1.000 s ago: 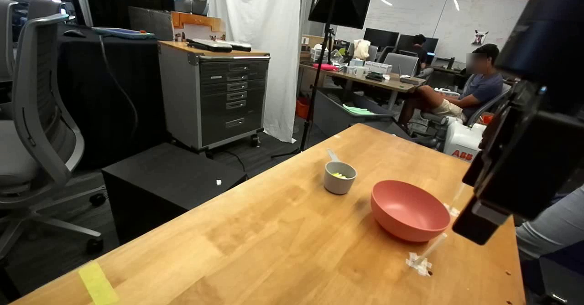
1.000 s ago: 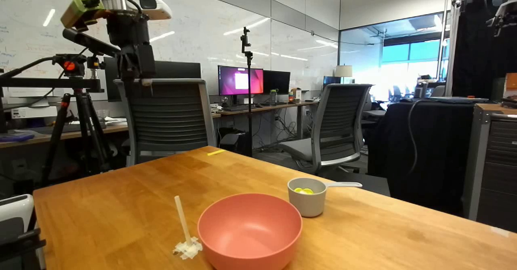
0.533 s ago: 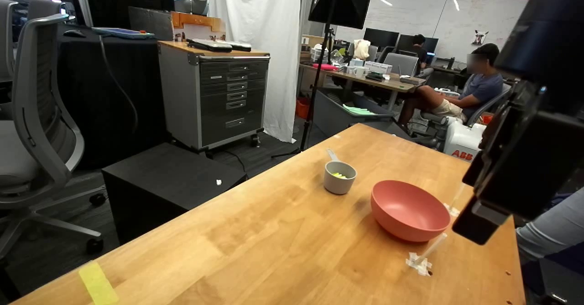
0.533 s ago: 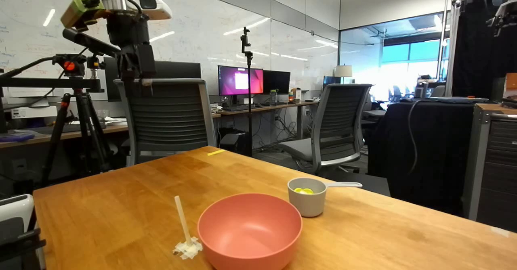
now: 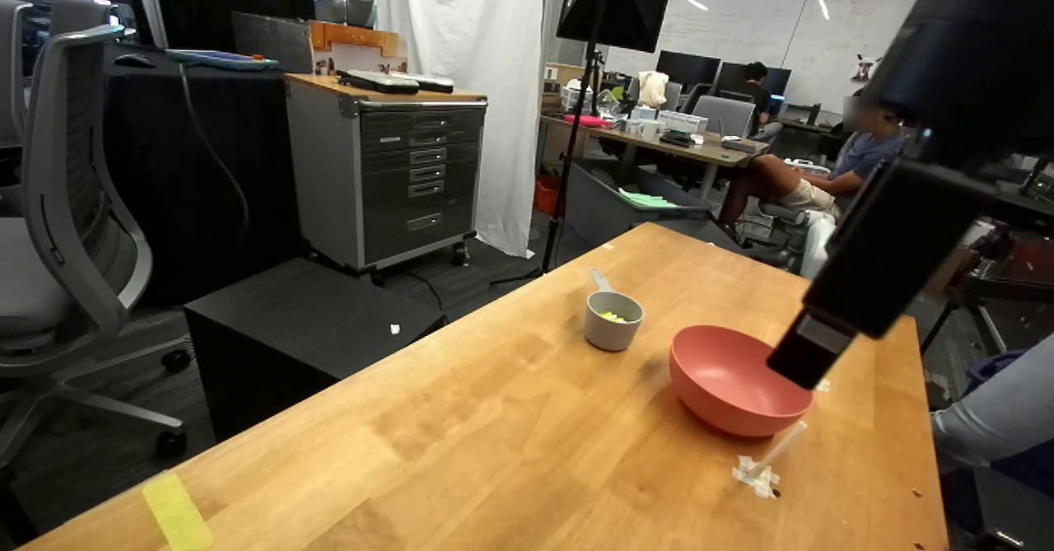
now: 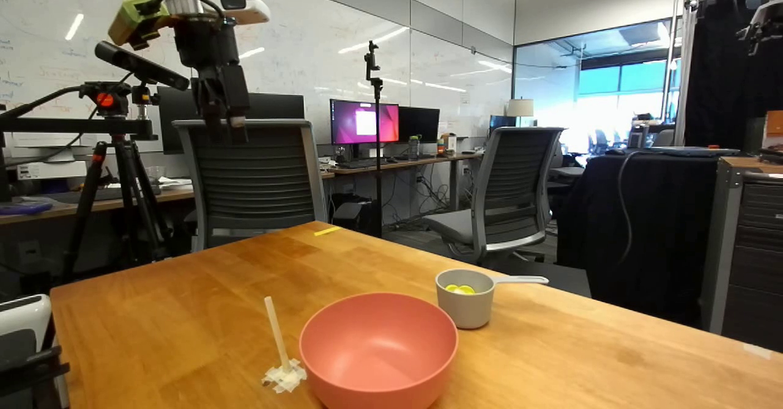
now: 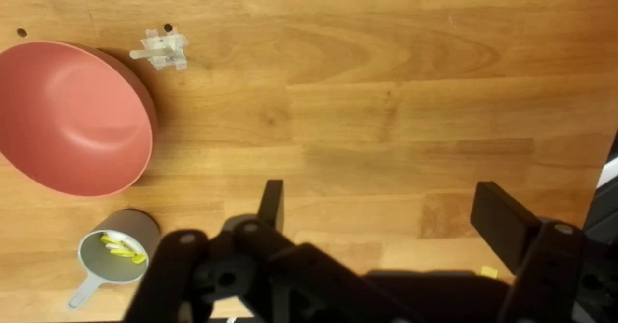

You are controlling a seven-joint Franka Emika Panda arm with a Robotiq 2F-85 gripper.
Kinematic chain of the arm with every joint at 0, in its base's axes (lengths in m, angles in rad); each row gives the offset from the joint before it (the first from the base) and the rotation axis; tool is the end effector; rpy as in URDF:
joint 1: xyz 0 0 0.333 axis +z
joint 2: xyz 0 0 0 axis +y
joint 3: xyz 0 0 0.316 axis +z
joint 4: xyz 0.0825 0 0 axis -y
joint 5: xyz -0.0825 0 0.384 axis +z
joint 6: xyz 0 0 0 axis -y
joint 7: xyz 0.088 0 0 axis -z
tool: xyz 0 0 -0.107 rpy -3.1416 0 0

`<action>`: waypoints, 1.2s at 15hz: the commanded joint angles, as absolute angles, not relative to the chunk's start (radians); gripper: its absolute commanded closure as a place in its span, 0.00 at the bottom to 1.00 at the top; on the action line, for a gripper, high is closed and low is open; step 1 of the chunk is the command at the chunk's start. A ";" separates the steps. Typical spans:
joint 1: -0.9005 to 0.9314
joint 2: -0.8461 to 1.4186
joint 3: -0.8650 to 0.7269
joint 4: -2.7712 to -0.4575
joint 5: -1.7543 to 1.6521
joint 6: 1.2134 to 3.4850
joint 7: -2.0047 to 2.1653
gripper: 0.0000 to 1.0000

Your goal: Pour the contents of the pot into the bowl

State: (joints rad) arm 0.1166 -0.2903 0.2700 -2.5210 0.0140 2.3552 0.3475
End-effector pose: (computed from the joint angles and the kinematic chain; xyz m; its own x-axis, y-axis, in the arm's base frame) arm 0.4111 0.1671 0.3893 0.9912 0.0246 0.1301 0.0219 -0.9995 0.0225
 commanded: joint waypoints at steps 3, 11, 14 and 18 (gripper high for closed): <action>0.037 -0.262 0.220 -2.450 -0.016 2.504 0.480 0.00; -0.131 -0.219 0.127 -2.296 -0.068 2.605 0.621 0.00; -0.186 -0.183 0.064 -2.231 -0.074 2.602 0.640 0.00; -0.224 -0.117 -0.027 -2.158 -0.049 2.577 0.618 0.00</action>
